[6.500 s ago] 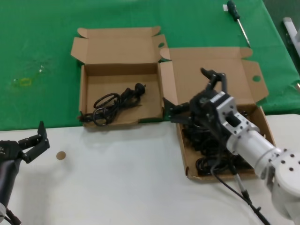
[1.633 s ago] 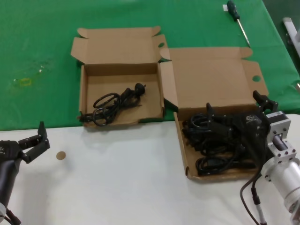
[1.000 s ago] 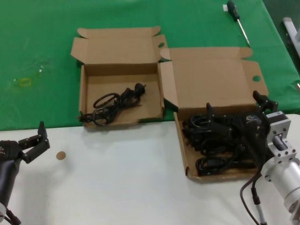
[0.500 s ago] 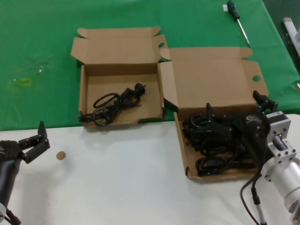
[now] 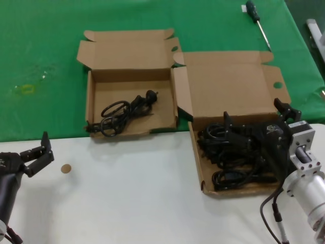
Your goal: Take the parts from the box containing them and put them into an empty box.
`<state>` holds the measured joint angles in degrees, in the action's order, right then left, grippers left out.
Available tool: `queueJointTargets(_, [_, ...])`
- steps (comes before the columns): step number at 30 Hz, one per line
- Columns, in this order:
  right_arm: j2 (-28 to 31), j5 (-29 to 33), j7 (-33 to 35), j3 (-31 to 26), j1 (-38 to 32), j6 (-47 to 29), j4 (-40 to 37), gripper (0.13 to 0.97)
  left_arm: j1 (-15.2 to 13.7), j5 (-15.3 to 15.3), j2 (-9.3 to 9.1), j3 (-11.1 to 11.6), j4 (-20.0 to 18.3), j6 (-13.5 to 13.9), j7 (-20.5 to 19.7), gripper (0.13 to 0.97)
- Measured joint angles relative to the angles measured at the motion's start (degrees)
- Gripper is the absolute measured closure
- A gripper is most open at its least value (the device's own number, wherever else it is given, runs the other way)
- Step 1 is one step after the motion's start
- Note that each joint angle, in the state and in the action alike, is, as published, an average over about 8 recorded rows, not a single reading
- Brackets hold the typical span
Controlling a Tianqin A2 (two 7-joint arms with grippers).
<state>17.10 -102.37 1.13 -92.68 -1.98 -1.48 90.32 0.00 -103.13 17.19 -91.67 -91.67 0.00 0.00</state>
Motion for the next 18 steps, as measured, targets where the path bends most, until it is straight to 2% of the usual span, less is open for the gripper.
queueJointTargets(18, [0.0,0.0,0.0,0.0,0.0,0.0,0.0,0.129,0.0,0.0,0.0,0.0,0.0,0.0,0.0,0.132])
